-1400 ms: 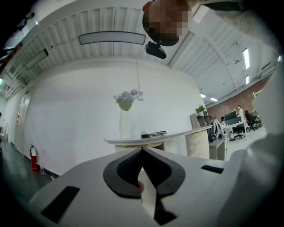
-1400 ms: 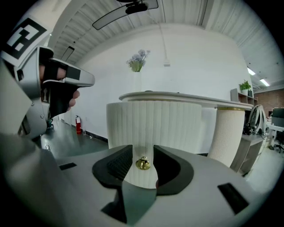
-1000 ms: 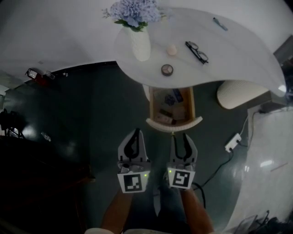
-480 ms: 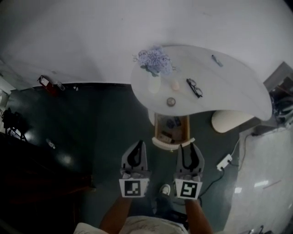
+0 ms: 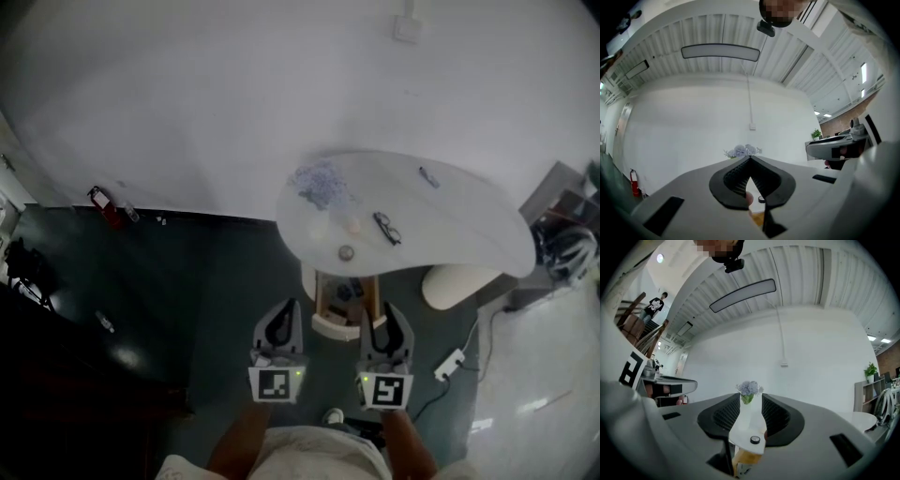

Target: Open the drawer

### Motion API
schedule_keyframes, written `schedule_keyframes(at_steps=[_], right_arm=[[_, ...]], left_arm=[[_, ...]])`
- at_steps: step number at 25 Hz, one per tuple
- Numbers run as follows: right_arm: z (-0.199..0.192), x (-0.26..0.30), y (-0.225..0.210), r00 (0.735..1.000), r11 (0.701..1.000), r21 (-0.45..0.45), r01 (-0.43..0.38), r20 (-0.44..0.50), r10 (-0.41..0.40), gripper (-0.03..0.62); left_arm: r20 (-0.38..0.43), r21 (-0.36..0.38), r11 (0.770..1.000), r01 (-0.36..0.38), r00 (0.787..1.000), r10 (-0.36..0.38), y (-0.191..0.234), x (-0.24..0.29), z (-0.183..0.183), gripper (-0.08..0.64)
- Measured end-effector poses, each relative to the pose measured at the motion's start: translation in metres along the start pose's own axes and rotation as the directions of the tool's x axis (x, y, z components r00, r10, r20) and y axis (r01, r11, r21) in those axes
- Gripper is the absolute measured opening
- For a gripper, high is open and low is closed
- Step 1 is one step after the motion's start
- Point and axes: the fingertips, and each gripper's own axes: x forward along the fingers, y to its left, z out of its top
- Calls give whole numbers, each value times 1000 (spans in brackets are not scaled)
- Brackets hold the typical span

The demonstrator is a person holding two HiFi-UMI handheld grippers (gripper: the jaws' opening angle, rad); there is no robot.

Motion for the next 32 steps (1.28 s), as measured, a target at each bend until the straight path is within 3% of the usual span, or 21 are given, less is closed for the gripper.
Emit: schedule_keyframes(at_steps=[3,6,14,20,32], right_arm=[[30,-3,-13,997,999,40,18,74,-21,133],[44,-1,-13,995,1000,13,2,102,-3,133],[43,3,-12,997,999,34,1,77,-4,130],[47,4,-14,997,999,46,26,75,-29,8],[48,-1,-12,997,999,18,26,69,-28,6]], left_arm=[[30,8,1000,15,999,-16,-7,4,18,2],[37,4,998,68,997,-68,-16,9,24,2],[34,21,997,75,997,-76,-12,17,32,2],[37,13,997,76,996,-77,-12,21,36,2],[30,19,996,91,995,-91,-23,14,33,2]])
